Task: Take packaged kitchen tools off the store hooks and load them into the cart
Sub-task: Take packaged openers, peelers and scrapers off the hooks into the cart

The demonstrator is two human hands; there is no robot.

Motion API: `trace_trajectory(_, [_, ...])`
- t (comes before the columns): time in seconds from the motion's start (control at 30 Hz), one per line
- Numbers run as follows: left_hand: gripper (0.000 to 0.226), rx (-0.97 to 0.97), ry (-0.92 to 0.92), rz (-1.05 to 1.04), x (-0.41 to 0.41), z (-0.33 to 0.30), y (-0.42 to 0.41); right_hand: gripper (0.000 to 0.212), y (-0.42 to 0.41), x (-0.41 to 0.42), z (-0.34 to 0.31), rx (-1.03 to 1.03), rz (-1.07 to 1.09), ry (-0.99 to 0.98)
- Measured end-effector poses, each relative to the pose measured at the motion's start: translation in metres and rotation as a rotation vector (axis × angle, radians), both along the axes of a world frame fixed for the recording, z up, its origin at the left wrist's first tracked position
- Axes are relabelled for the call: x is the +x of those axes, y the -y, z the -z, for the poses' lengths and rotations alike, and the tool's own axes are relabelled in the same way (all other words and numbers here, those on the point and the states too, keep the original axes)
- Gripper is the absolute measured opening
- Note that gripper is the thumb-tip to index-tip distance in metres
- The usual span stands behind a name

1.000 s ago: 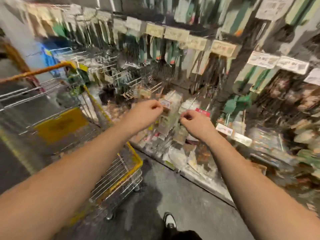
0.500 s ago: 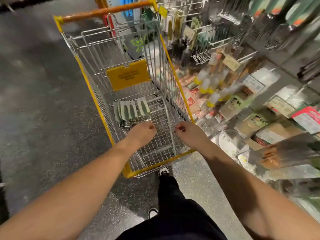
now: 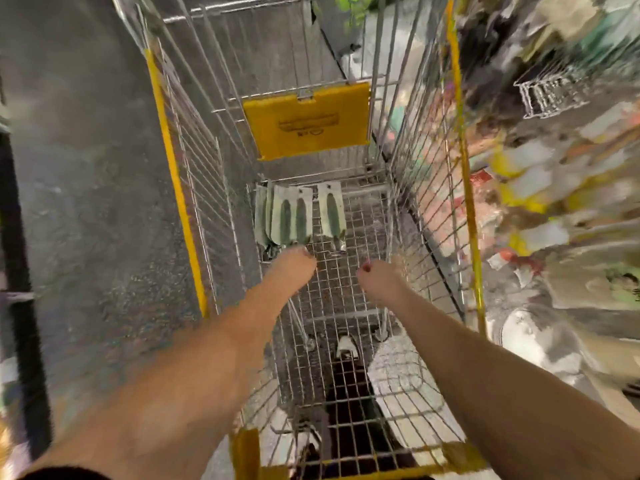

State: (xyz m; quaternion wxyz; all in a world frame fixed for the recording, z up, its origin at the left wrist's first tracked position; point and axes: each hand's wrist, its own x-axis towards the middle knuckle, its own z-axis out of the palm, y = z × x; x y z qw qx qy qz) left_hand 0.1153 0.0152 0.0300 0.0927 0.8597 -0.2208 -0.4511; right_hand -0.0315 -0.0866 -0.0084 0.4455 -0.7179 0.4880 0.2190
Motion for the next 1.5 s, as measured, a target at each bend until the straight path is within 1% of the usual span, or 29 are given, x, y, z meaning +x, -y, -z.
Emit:
trace_trajectory(0.07, [0.033, 0.005, -0.014, -0.077, 0.018, 0.027, 0.017, 0.017, 0.013, 0.022, 0.033, 0.032, 0.015, -0.017])
trace_trajectory(0.17, [0.037, -0.001, -0.018, -0.26, 0.043, 0.073, 0.036, 0.03, 0.027, 0.056, 0.075, 0.057, 0.051, -0.002])
trace_trajectory(0.23, [0.042, 0.018, 0.006, -0.327, 0.056, 0.103, 0.046, 0.04, 0.039, 0.079, 0.102, 0.026, 0.077, 0.022])
trace_trajectory(0.33, [0.042, 0.075, 0.103, -0.318, 0.073, 0.139, 0.055, 0.062, 0.059, 0.111, 0.134, 0.002, 0.171, 0.081])
trace_trajectory(0.4, [0.052, 0.111, 0.155, -0.315, 0.082, 0.16, 0.059, 0.074, 0.067, 0.13, 0.153, 0.0, 0.192, 0.098])
trace_trajectory(0.43, [0.058, 0.131, 0.184, -0.297, 0.084, 0.17, 0.061, 0.077, 0.068, 0.138, 0.158, -0.001, 0.193, 0.087])
trace_trajectory(0.5, [0.067, 0.16, 0.306, -0.256, 0.086, 0.183, 0.063, 0.083, 0.067, 0.151, 0.174, -0.018, 0.185, 0.081])
trace_trajectory(0.57, [0.069, 0.159, 0.423, -0.265, 0.087, 0.191, 0.065, 0.087, 0.063, 0.157, 0.187, -0.041, 0.196, 0.057])
trace_trajectory(0.63, [0.071, 0.167, 0.463, -0.297, 0.087, 0.196, 0.068, 0.085, 0.059, 0.161, 0.196, -0.003, 0.248, 0.066])
trace_trajectory(0.73, [0.068, 0.185, 0.444, -0.286, 0.083, 0.199, 0.072, 0.085, 0.056, 0.163, 0.205, 0.011, 0.324, 0.111])
trace_trajectory(0.8, [0.067, 0.171, 0.419, -0.348, 0.082, 0.2, 0.07, 0.084, 0.056, 0.165, 0.204, 0.031, 0.353, 0.129])
trace_trajectory(0.87, [0.07, 0.166, 0.4, -0.427, 0.085, 0.203, 0.066, 0.081, 0.061, 0.166, 0.202, 0.096, 0.408, 0.122])
trace_trajectory(0.93, [0.066, 0.127, 0.37, -0.486, 0.089, 0.206, 0.064, 0.08, 0.063, 0.166, 0.2, 0.17, 0.394, 0.119])
trace_trajectory(1.0, [0.059, 0.01, 0.23, -0.64, 0.088, 0.207, 0.067, 0.078, 0.061, 0.168, 0.195, 0.212, 0.358, 0.127])
trace_trajectory(1.03, [0.056, -0.027, 0.156, -0.669, 0.085, 0.208, 0.069, 0.075, 0.06, 0.169, 0.195, 0.214, 0.363, 0.13])
trace_trajectory(1.1, [0.048, -0.009, 0.066, -0.598, 0.076, 0.208, 0.072, 0.066, 0.059, 0.17, 0.198, 0.208, 0.379, 0.138])
trace_trajectory(1.17, [0.042, 0.016, 0.062, -0.562, 0.072, 0.211, 0.071, 0.06, 0.057, 0.167, 0.197, 0.244, 0.404, 0.148])
trace_trajectory(1.23, [0.033, 0.01, 0.051, -0.587, 0.071, 0.209, 0.071, 0.061, 0.055, 0.163, 0.197, 0.274, 0.439, 0.168])
trace_trajectory(1.3, [0.025, 0.017, 0.006, -0.633, 0.072, 0.208, 0.068, 0.069, 0.05, 0.158, 0.194, 0.298, 0.458, 0.167])
trace_trajectory(1.43, [0.021, -0.019, -0.121, -0.787, 0.068, 0.204, 0.052, 0.083, 0.047, 0.149, 0.188, 0.341, 0.49, 0.166])
trace_trajectory(1.5, [0.02, -0.016, -0.175, -0.813, 0.065, 0.2, 0.042, 0.082, 0.048, 0.138, 0.184, 0.402, 0.494, 0.126])
